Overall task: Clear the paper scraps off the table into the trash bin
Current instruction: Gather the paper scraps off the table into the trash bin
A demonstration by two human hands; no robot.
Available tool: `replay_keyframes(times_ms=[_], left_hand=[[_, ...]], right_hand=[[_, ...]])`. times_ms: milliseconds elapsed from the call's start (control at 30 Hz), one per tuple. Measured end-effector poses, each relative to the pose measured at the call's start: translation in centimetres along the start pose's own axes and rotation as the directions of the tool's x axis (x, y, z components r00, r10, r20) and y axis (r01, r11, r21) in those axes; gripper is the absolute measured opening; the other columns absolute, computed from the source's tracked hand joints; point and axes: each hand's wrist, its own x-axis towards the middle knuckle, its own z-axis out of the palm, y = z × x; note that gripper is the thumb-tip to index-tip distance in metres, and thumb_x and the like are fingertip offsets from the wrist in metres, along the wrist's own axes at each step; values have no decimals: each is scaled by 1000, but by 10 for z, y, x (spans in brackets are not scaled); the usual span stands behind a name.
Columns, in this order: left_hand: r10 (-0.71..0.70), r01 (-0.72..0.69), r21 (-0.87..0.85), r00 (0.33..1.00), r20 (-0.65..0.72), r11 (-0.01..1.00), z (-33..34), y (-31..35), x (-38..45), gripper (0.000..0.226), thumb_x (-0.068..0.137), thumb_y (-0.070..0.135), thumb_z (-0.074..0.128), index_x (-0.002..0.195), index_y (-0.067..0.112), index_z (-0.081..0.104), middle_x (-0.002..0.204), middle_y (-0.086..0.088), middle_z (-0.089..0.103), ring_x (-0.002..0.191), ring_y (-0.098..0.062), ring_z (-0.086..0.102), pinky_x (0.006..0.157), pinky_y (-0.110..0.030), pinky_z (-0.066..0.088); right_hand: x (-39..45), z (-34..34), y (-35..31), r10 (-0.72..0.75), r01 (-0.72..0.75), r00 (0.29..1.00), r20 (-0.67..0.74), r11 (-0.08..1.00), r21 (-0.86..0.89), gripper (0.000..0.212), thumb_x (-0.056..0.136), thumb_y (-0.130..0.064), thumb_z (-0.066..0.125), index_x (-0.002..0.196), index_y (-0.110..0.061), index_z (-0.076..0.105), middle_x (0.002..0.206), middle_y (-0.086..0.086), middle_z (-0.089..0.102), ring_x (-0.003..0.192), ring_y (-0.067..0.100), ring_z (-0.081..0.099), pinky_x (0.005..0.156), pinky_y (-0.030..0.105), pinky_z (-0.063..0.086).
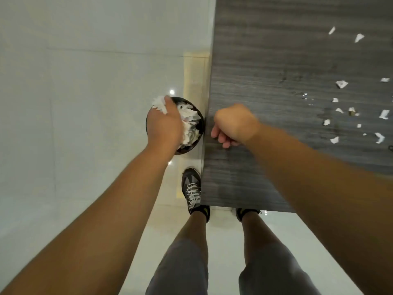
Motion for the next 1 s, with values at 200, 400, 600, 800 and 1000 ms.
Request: replay_keyframes(times_ms=[200,400,600,800,1000], left_hand=[[-393,380,114,909,139,918,5,-66,69,76,98,76,51,136,11,59,126,-10,68,117,-34,66,95,-46,61],[-541,546,43,811,222,837,26,-73,103,110,81,67,78,165,20,24,154,-13,49,132,-39,57,101,-54,59],[-526,530,20,836,154,848,40,-87,134,66,105,35,61,164,17,39,161,-18,47,144,-37,50,119,-43,46],[-262,202,239,931,254,950,28,-96,118,66,98,8,62,160,16,44,148,-14,60,135,-37,58,112,-40,48],[-152,72,254,938,313,965,19,-95,106,54,97,9,59,148,26,60,143,-8,63,108,-24,64,89,-28,48]], right_hand=[[7,3,-11,112,-112,994,6,992,-53,59,102,-28,41,56,-13,73,43,5,60,31,22,57,47,25,38],[7,1,-10,125,-126,992,-17,990,-59,61,100,-27,48,46,-15,74,43,7,60,32,23,57,35,17,37],[9,2,-9,119,-119,993,-15,992,-35,59,96,-21,46,46,-17,75,42,8,60,32,23,57,45,26,50],[8,-1,-9,119,-120,993,-13,992,-37,57,93,-16,45,43,-15,74,41,9,59,30,24,55,35,19,43],[6,-1,-12,133,-133,991,-3,990,-40,61,96,-15,44,42,-14,73,41,10,59,29,24,56,33,16,40]])
